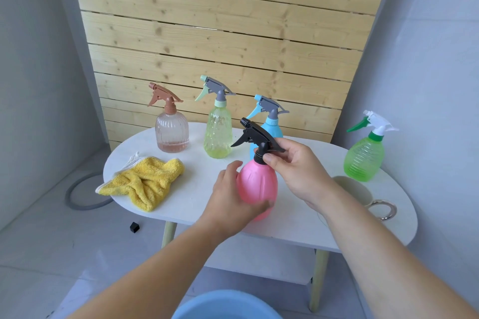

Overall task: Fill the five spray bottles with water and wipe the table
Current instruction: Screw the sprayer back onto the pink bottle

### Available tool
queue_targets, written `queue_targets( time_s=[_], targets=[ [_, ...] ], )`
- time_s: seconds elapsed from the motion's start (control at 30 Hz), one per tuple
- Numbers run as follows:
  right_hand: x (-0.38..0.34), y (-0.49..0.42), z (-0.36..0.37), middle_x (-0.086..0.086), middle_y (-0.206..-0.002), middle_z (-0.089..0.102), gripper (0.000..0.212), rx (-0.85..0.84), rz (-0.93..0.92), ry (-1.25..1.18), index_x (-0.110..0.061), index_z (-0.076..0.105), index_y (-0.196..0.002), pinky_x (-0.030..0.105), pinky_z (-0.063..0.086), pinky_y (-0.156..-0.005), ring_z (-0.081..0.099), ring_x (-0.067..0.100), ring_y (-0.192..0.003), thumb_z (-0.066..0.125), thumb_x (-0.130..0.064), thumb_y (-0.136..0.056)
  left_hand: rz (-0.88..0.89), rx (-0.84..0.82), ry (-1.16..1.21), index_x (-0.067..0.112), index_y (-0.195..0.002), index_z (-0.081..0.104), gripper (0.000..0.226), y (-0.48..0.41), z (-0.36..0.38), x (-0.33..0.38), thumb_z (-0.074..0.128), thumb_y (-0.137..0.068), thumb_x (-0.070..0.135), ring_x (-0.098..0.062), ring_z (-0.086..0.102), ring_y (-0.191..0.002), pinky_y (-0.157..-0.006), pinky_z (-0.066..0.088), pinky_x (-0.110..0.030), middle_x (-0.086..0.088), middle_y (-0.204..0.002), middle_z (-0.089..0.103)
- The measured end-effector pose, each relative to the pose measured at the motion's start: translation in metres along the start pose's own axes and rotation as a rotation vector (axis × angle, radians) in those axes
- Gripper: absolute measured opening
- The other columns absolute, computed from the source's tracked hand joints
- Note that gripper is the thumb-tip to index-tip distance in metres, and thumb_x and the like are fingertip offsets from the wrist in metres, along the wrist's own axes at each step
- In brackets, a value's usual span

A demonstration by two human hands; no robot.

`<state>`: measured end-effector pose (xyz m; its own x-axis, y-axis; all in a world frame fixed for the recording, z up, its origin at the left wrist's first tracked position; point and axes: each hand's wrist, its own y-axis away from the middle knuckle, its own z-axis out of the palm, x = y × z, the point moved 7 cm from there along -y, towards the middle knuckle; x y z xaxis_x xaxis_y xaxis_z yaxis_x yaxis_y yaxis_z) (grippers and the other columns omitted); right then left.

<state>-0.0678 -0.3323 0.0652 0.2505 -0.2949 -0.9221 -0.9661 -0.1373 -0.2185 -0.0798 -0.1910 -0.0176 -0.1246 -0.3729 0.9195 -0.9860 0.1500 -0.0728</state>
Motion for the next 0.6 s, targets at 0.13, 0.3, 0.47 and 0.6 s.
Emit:
queue_targets(
  time_s=[0.13,0.3,0.47,0.6],
  targets=[
    [0.005,0.001,0.000,-0.002,-0.107,0.075,0.028,0.012,0.017,-0.019,-0.023,0.068,-0.114,0.044,0.044,-0.108,0.067,0.015,-0.110,0.056,-0.007,-0.096,0.011,-0.084,0.009,0.036,-0.158,0.015,0.120,-0.004,0.002,0.001,0.083,-0.059,0.042,-0.015,0.050,-0.129,-0.100,0.051,-0.035,0.009,-0.140,0.046],
    [0.005,0.002,0.000,-0.003,-0.107,0.075,0.027,0.027,0.014,-0.027,-0.022,0.068,-0.115,0.043,0.044,-0.108,0.067,0.013,-0.109,0.056,-0.007,-0.096,0.018,-0.031,-0.040,0.043,-0.152,0.020,0.119,-0.004,0.003,0.005,0.080,-0.051,0.059,-0.013,0.042,-0.130,-0.107,0.044,-0.033,0.009,-0.136,0.040],
    [0.005,0.003,0.000,-0.002,-0.107,0.075,0.027,0.035,0.015,-0.027,-0.021,0.068,-0.116,0.042,0.044,-0.108,0.067,0.013,-0.108,0.056,-0.006,-0.096,0.042,0.003,-0.030,0.036,-0.147,0.031,0.108,-0.009,-0.004,0.007,0.095,-0.060,0.040,-0.014,0.051,-0.115,-0.087,0.052,-0.024,0.010,-0.122,0.049],
    [0.005,0.004,0.001,-0.002,-0.107,0.075,0.027,0.030,0.015,-0.049,-0.021,0.068,-0.115,0.041,0.044,-0.108,0.068,0.012,-0.108,0.056,-0.005,-0.096,0.011,-0.077,0.044,0.035,-0.159,0.013,0.126,-0.007,0.007,0.006,0.080,-0.053,0.054,-0.008,0.039,-0.133,-0.104,0.042,-0.029,0.012,-0.142,0.037]
  ],
)
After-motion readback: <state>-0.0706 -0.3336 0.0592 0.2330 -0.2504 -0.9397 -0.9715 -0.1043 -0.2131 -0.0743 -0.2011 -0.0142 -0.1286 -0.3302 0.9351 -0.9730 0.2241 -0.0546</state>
